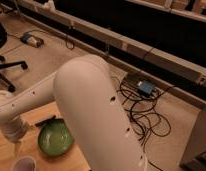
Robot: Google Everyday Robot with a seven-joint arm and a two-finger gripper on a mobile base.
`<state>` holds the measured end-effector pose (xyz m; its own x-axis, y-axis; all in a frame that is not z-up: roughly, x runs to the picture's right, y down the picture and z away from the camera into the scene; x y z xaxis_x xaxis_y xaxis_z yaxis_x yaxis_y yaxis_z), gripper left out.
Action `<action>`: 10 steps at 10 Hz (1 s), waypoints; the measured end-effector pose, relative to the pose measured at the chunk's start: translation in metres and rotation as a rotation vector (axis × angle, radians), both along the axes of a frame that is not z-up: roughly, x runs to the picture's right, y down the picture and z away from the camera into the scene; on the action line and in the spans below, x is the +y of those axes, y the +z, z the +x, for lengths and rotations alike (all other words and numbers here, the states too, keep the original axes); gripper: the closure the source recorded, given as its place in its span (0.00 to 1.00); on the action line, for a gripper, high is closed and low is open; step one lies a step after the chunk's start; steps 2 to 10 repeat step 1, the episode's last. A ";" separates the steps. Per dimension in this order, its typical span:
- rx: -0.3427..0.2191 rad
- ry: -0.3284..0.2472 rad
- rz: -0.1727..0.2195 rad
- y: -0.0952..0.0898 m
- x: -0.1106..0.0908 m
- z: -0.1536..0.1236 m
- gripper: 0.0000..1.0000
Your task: Knock the eraser over
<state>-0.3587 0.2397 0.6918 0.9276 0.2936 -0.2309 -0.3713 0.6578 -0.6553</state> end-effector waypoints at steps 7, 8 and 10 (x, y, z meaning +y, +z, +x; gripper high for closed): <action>-0.002 0.000 0.001 0.005 -0.006 0.002 0.20; -0.002 0.000 0.001 0.005 -0.006 0.002 0.20; -0.002 0.000 0.001 0.005 -0.006 0.002 0.20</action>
